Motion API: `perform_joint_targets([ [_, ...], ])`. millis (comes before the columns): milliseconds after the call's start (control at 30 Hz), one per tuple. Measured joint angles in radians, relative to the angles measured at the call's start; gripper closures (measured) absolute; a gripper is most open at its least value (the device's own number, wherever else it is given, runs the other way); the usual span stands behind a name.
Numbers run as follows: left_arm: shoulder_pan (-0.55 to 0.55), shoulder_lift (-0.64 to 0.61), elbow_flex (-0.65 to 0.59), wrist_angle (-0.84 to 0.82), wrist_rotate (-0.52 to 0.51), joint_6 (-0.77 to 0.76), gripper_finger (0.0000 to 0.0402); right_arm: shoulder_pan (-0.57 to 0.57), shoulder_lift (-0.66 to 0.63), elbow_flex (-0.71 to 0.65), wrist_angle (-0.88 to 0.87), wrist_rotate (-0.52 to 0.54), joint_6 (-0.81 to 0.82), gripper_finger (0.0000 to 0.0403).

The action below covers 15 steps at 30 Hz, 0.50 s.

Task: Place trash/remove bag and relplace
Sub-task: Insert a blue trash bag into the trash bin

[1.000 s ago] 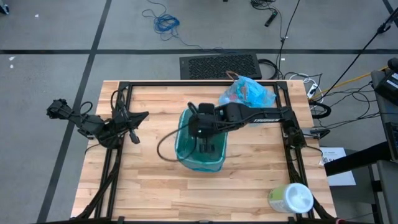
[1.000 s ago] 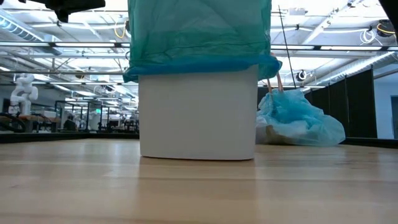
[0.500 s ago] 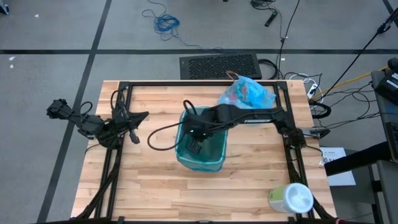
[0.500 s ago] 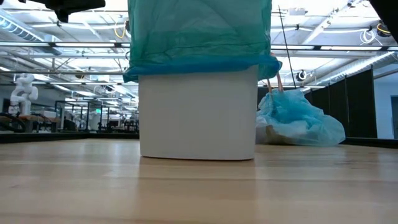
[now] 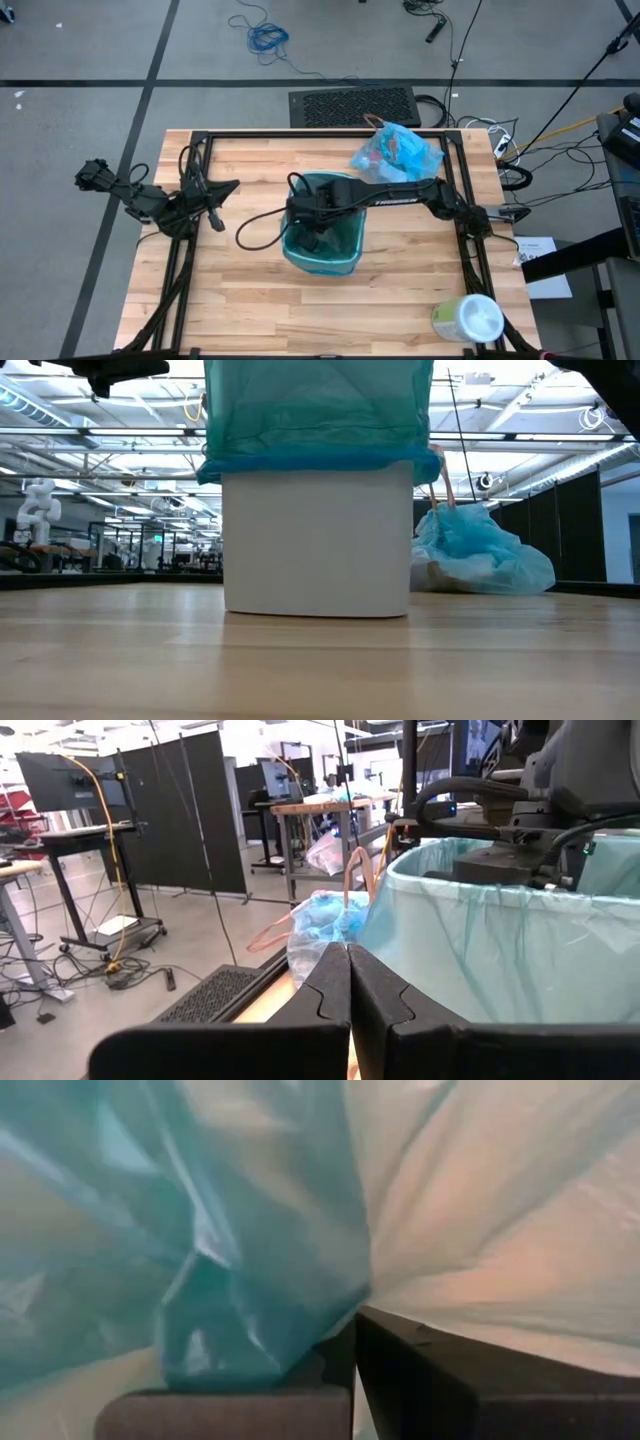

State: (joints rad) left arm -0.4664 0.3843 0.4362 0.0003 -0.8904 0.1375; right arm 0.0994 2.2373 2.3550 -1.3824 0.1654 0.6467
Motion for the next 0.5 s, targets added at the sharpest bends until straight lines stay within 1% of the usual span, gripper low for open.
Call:
perform_joint_targets([
  [300, 0.0, 0.0, 0.0, -0.003, 0.0, 0.0, 0.0402, 0.002, -0.002, 0.0, 0.0, -0.009, -0.011, 0.0403],
  [500, 0.0, 0.0, 0.0, -0.002, 0.0, -0.001, 0.0402, 0.012, -0.045, 0.001, 0.022, -0.011, -0.017, 0.0403],
])
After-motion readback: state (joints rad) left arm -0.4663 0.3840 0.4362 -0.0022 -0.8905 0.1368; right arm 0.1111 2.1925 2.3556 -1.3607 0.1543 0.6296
